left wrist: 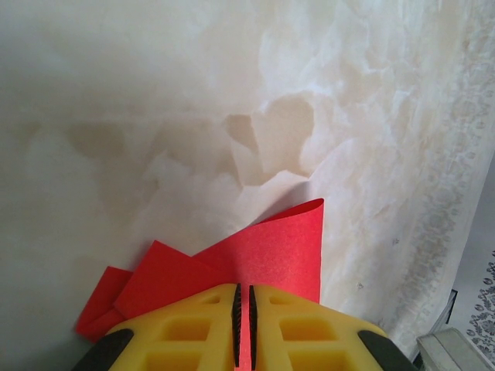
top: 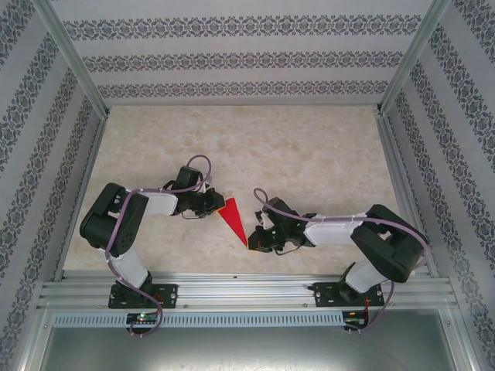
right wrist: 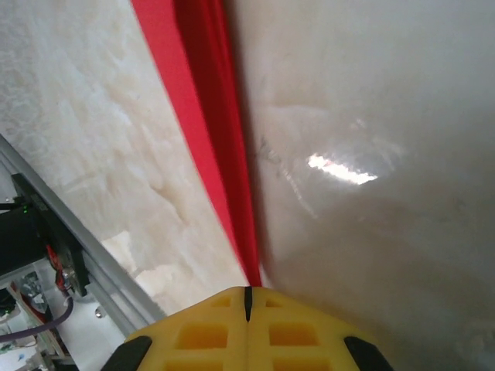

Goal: Fold a paper plane with a square sheet of paper (pick it up from the middle)
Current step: Fold the wing for the fifth time at the center of the table.

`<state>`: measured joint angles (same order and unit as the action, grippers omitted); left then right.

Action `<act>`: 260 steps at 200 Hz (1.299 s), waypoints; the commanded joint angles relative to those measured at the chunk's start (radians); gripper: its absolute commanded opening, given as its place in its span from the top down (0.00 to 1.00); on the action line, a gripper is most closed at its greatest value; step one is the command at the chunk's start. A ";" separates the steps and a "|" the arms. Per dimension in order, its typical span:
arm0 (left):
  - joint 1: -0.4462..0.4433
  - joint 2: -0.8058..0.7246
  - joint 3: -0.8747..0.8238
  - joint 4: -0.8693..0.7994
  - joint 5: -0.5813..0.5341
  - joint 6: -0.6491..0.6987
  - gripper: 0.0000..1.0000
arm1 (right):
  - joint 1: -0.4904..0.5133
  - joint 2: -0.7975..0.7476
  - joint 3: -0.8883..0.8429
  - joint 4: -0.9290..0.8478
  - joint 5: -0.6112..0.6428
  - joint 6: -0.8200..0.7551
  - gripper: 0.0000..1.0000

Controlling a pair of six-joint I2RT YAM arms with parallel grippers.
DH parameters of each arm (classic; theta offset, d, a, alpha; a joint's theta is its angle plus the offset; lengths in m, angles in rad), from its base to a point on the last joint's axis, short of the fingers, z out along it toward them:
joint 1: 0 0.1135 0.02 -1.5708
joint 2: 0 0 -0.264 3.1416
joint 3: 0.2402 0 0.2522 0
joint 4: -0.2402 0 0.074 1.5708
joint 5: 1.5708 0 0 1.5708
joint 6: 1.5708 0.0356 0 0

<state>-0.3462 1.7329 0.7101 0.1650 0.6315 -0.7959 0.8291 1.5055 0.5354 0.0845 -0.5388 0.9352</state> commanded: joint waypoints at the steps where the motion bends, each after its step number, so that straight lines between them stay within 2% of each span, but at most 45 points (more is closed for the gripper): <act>1: 0.002 0.032 -0.012 -0.096 -0.093 0.023 0.84 | 0.001 -0.059 0.055 -0.056 0.033 -0.026 0.94; 25: 0.002 0.024 -0.015 -0.090 -0.087 0.020 0.84 | -0.015 -0.027 0.132 -0.034 0.035 -0.043 0.92; 78: 0.001 0.023 -0.014 -0.098 -0.086 0.021 0.83 | -0.034 0.241 0.333 0.002 -0.002 -0.061 0.92; 122: 0.002 0.022 -0.019 -0.101 -0.095 0.022 0.83 | -0.048 0.329 0.246 0.043 -0.021 -0.043 0.92; 165: 0.002 0.030 -0.014 -0.104 -0.106 0.017 0.84 | -0.039 0.240 0.052 0.159 -0.041 0.022 0.90; 226: 0.002 0.036 -0.011 -0.098 -0.105 0.016 0.84 | -0.007 0.041 -0.073 0.035 -0.010 0.000 0.88; 260: 0.000 0.017 -0.004 -0.099 -0.083 0.026 0.81 | 0.004 -0.072 -0.079 -0.029 0.021 -0.017 0.86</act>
<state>-0.3462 1.7325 0.7120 0.1619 0.6323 -0.7959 0.8211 1.5066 0.4679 0.1665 -0.5503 0.9390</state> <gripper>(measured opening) 0.170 0.131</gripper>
